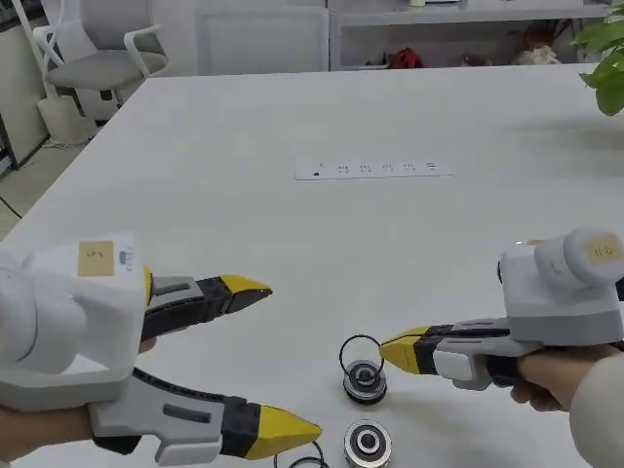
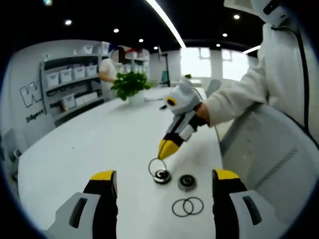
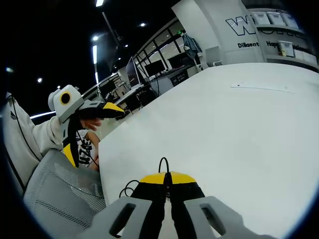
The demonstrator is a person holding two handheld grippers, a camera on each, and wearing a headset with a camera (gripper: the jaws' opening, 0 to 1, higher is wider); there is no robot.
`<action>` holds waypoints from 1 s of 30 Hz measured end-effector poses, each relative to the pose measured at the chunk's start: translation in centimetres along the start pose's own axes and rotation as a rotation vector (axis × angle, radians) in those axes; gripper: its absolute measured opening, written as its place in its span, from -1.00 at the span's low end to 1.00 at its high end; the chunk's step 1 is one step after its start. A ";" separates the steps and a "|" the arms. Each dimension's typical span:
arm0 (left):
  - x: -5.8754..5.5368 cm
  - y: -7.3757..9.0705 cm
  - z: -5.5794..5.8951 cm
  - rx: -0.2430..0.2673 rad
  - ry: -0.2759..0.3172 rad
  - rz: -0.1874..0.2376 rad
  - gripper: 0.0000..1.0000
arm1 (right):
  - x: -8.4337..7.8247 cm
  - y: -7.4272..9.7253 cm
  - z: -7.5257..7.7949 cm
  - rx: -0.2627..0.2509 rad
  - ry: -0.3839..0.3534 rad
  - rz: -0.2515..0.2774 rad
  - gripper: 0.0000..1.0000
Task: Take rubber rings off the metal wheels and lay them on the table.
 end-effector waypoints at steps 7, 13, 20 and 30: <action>-1.0 1.8 0.7 0.030 0.042 0.008 0.64 | 0.2 -0.1 -0.7 0.006 0.008 0.010 -1.00; -2.0 3.5 1.5 0.065 0.074 0.005 0.73 | 0.6 -0.2 -1.8 0.012 0.033 0.010 -1.00; -2.7 4.8 2.1 0.093 0.097 0.017 0.77 | 0.9 -0.6 -2.9 0.031 0.060 -0.003 -1.00; -4.0 5.9 2.6 0.131 0.137 0.017 0.79 | 0.9 -1.4 -4.0 0.066 0.075 -0.021 -1.00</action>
Point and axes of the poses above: the centre of the closed fingertips' face, and the gripper's own axes: y roughly backward along the fingers, z roughly to its right, x roughly out of its top, the point moved 10 cm from there along y, roughly backward along the fingers, and after that the axes turned 14 degrees about -z, right-handed, at the moved point
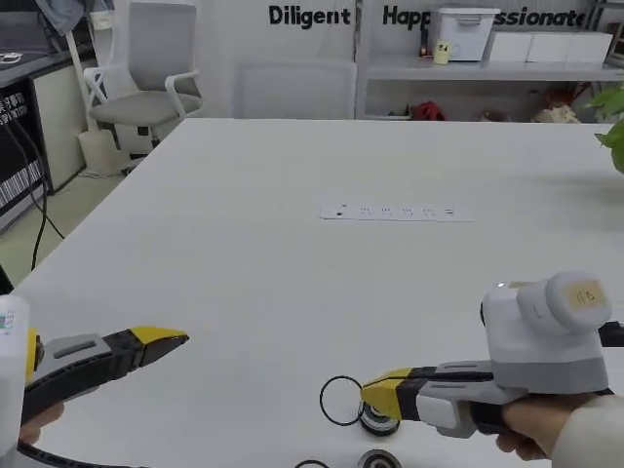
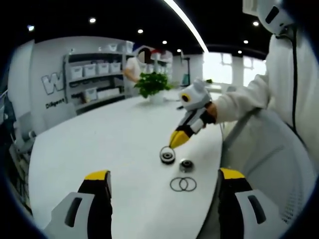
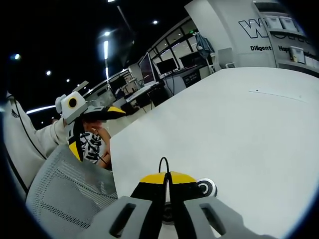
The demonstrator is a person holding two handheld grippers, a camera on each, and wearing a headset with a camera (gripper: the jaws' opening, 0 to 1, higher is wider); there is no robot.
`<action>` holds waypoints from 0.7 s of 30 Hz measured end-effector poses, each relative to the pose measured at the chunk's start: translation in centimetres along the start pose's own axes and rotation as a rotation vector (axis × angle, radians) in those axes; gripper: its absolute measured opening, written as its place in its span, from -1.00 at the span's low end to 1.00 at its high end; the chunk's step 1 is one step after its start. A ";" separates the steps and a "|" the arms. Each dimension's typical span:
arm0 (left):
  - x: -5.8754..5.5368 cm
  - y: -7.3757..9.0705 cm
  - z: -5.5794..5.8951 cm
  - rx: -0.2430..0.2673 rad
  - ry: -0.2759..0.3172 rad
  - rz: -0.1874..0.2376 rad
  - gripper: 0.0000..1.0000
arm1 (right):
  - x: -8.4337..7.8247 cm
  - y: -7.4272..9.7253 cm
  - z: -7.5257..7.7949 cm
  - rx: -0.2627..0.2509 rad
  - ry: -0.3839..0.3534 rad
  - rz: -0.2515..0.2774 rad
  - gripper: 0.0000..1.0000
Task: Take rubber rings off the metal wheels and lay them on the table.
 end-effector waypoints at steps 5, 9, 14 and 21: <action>-0.6 0.4 0.1 0.018 0.018 -0.002 0.79 | -0.4 -0.8 -0.6 0.017 0.010 -0.028 -1.00; -1.0 0.7 0.1 0.028 0.036 0.005 0.79 | -0.8 -1.5 -1.0 0.028 0.025 -0.062 -1.00; -1.5 0.8 0.3 0.032 0.049 0.005 0.79 | -1.2 -2.0 -1.3 0.040 0.031 -0.090 -1.00; -2.2 0.6 0.4 0.029 0.067 -0.005 0.78 | -1.6 -2.5 -1.4 0.037 0.035 -0.111 -1.00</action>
Point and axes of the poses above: the centre of the closed fingertips' face, and the gripper's own axes: y roughly backward along the fingers, z roughly to its right, x roughly out of its top, the point moved 10 cm from there along y, roughly backward along the fingers, and after that the axes turned 14 degrees about -z, right-handed, at the moved point
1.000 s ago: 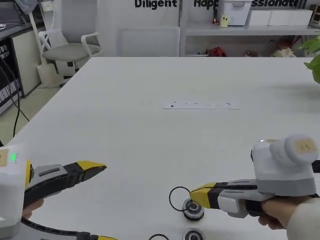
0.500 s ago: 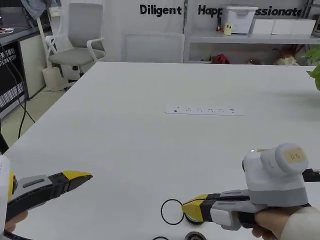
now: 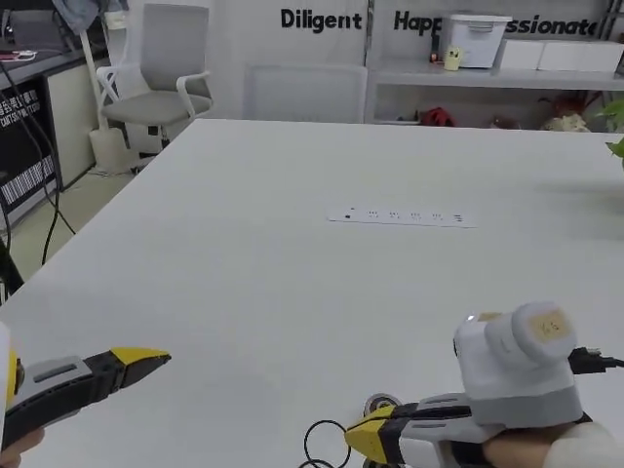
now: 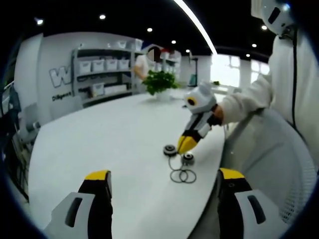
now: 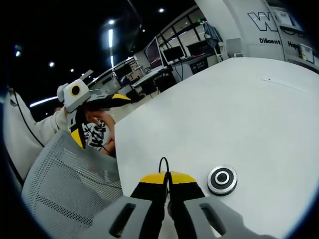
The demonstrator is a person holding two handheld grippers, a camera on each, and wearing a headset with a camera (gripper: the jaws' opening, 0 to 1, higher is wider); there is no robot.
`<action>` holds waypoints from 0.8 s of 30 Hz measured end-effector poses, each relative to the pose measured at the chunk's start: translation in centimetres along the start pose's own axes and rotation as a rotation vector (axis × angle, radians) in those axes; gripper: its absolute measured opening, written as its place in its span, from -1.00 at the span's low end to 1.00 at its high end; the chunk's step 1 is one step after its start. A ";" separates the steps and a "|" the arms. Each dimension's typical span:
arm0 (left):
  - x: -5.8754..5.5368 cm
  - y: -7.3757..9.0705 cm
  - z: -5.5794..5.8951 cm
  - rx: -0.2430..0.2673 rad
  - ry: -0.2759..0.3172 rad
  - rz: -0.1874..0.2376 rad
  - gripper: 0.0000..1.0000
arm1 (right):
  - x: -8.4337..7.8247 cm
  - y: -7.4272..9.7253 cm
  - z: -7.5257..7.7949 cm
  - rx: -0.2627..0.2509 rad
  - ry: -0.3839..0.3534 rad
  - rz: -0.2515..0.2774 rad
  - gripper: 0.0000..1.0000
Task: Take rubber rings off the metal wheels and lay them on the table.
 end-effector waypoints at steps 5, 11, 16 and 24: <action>-0.2 -0.2 -0.1 0.003 0.001 -0.007 0.78 | -0.2 -0.2 0.1 -0.019 0.005 -0.014 -1.00; -0.3 -0.4 -0.1 -0.006 0.002 -0.010 0.78 | -0.2 -0.4 0.2 -0.034 0.007 -0.023 -1.00; -0.4 -0.5 0.0 -0.010 0.004 -0.012 0.77 | -0.3 -0.6 0.1 -0.036 0.017 -0.034 -1.00; -0.4 -0.4 -0.2 -0.005 0.007 -0.017 0.77 | -0.5 -0.9 0.2 -0.045 0.040 -0.066 -1.00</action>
Point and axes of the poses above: the centre of the closed fingertips' face, and the gripper's own axes: y roughly backward along the fingers, z roughly to its right, x roughly out of its top, the point moved 10 cm from there along y, roughly backward along the fingers, and after that the axes turned 14 degrees about -z, right-handed, at the moved point
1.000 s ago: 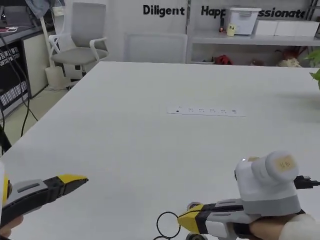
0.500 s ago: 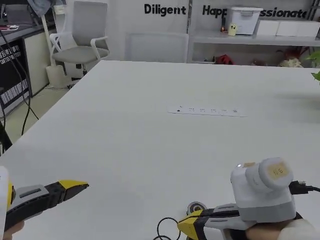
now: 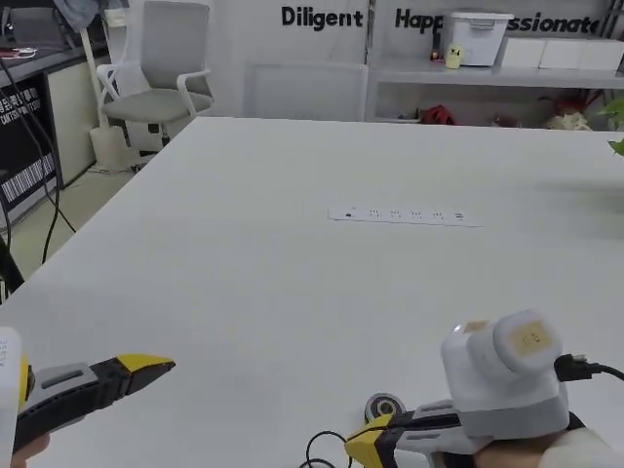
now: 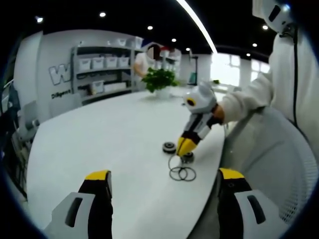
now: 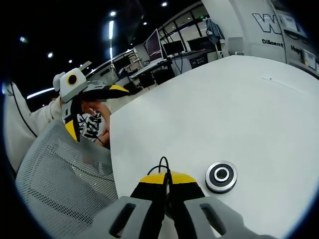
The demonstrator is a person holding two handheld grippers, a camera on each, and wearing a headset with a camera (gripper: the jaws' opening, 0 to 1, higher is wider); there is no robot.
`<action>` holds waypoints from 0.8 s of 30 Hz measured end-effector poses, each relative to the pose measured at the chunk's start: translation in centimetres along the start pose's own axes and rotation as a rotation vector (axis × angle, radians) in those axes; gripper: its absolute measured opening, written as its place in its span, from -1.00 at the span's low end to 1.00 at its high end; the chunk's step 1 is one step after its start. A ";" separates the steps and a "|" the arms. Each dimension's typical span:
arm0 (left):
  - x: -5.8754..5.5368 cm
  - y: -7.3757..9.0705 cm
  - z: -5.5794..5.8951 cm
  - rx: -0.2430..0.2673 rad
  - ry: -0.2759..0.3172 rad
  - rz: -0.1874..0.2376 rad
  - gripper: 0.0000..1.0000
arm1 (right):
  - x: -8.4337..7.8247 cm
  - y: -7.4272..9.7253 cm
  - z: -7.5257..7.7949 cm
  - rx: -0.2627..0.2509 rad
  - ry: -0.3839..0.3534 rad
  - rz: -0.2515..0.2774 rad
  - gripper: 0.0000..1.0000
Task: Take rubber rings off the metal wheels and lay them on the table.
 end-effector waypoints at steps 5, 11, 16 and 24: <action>-0.1 0.0 -0.2 0.002 0.000 -0.003 0.77 | 0.0 -0.1 0.0 -0.012 0.016 -0.010 -1.00; -0.1 -0.2 0.0 -0.008 -0.005 -0.011 0.77 | -0.1 -0.2 0.1 -0.027 0.030 -0.019 -1.00; -0.1 -0.3 0.0 -0.009 -0.007 -0.016 0.77 | 0.0 -0.3 0.2 -0.037 0.040 -0.021 -1.00; -0.2 -0.2 0.0 -0.009 -0.008 -0.021 0.76 | 0.0 -0.2 0.3 -0.052 0.050 -0.024 -1.00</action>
Point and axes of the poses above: the centre of the closed fingertips' face, and the gripper's own axes: y roughly backward along the fingers, z roughly to its right, x roughly out of its top, the point moved 10 cm from there along y, roughly backward along the fingers, and after that the axes turned 14 degrees about -z, right-handed, at the moved point
